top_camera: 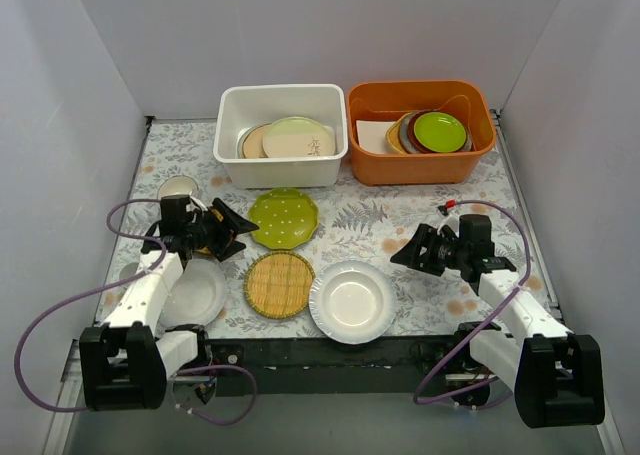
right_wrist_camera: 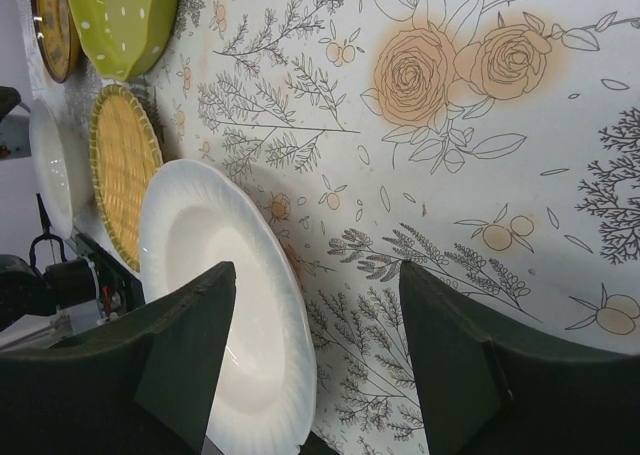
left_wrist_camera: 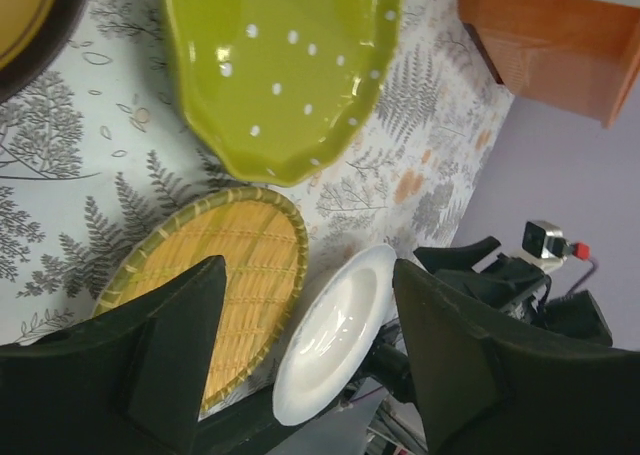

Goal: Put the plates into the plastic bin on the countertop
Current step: Pick up the plate at the center of the board.

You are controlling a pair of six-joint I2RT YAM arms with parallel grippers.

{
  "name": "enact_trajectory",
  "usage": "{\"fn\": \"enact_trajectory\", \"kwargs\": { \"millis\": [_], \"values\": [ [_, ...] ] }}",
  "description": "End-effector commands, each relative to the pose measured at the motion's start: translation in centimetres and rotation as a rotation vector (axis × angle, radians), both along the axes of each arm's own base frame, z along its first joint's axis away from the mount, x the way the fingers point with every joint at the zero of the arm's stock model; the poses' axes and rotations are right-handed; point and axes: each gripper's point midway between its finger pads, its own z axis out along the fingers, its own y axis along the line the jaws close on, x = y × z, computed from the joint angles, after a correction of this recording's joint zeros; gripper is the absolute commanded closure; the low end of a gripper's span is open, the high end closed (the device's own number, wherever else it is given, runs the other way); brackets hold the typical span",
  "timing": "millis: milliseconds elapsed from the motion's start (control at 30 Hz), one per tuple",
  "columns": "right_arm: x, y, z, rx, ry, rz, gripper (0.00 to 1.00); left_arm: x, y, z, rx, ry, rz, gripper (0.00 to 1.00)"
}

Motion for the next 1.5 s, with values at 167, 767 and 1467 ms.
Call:
{"fn": "enact_trajectory", "kwargs": {
  "millis": [167,767,1467],
  "values": [
    [1.0,-0.2,1.2,-0.02,-0.066,-0.005,0.26,3.4,1.7,-2.3,0.097,0.047,0.082,0.44],
    [0.7,-0.6,0.1,-0.06,-0.045,0.008,0.26,6.0,-0.3,-7.9,0.173,0.179,0.0,0.53],
    [0.2,-0.7,-1.0,-0.072,-0.016,0.014,0.26,6.1,-1.8,-10.0,0.169,0.22,-0.053,1.0]
  ]
}}
